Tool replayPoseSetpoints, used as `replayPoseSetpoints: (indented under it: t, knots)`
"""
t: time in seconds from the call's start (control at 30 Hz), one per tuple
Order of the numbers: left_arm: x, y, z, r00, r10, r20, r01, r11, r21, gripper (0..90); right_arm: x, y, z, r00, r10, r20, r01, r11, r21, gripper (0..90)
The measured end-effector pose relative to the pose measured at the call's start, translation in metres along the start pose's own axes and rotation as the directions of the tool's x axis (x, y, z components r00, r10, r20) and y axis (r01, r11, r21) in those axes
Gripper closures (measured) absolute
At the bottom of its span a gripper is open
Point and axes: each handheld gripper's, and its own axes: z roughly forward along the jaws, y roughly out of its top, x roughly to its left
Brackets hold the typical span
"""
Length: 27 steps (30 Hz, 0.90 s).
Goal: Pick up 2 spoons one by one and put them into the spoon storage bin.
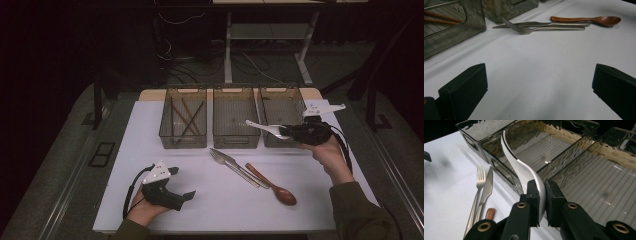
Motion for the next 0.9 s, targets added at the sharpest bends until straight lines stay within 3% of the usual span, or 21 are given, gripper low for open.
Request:
replayPoseSetpoints:
  t: [0.5, 0.9]
  knots:
    - [-0.001, 0.000, 0.000, 1.0000, -0.001, 0.004, 0.001, 1.0000, -0.002, 0.0, 0.013, 0.017, 0.028, 0.9989, -0.041, 0.022, 0.041, 0.999, 0.022, 81.7]
    - [-0.001, 0.001, 0.000, 1.0000, 0.001, 0.008, -0.001, 1.0000, -0.008, 0.0, 0.023, 0.028, 0.060, 0.9970, -0.070, 0.032, 0.069, 0.996, 0.049, 81.6]
